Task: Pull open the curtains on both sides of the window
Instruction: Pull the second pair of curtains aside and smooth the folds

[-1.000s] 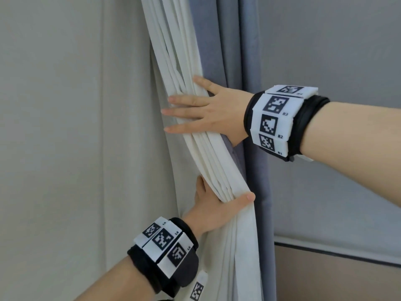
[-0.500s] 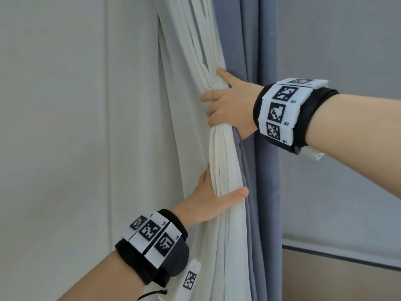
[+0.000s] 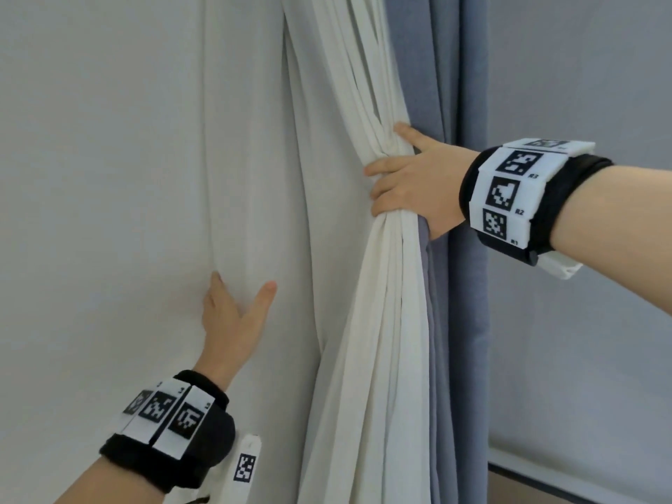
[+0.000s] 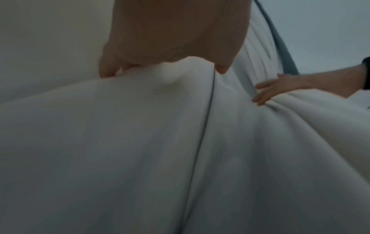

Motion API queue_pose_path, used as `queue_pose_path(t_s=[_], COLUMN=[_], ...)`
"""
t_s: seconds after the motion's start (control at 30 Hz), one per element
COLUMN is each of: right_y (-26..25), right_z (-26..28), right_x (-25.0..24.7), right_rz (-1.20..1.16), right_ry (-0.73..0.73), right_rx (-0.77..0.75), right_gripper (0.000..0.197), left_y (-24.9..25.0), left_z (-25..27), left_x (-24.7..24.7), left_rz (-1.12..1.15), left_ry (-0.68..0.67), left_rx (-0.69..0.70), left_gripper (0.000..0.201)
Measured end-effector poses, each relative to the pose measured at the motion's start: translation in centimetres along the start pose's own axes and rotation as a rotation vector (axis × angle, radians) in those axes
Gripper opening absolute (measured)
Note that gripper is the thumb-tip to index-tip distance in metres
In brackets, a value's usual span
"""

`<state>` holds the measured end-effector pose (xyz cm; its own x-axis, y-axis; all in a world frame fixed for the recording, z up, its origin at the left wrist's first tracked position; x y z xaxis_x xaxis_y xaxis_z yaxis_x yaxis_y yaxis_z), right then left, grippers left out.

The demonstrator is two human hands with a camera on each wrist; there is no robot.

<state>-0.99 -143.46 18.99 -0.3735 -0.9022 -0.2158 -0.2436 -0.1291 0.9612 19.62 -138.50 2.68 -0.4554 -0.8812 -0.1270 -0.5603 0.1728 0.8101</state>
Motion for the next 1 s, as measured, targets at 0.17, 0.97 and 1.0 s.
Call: queue_pose_path(t_s=[0.17, 0.97, 1.0], right_y=[0.9, 6.0, 6.3], right_z=[-0.5, -9.0, -9.3], right_x=[2.1, 21.5, 22.7], right_rz=[-0.03, -0.191, -0.204], right_ry=[0.076, -0.017, -0.035], right_rx=[-0.003, 0.133, 0.143], right_gripper=[0.093, 0.111, 0.111], left_y=[1.2, 4.3, 4.4], left_z=[3.5, -3.3, -3.9], left_x=[8.1, 30.9, 31.6], left_rz=[0.139, -0.183, -0.186], left_ry=[-0.347, -0.521, -0.518], left_rx=[-0.037, 0.17, 0.193], left_gripper=[0.12, 0.142, 0.139])
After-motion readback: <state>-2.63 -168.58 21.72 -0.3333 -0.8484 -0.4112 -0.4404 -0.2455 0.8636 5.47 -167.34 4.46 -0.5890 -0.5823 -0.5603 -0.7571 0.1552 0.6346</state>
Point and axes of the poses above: each hand's wrist, its own z-axis away from the middle knuckle, its own x-axis out of the palm, y = z × x, the point moved 10 cm from there along -z, towards the middle knuckle, and after that the axes turned 5 degrees about -z, right-handed, at the moved point
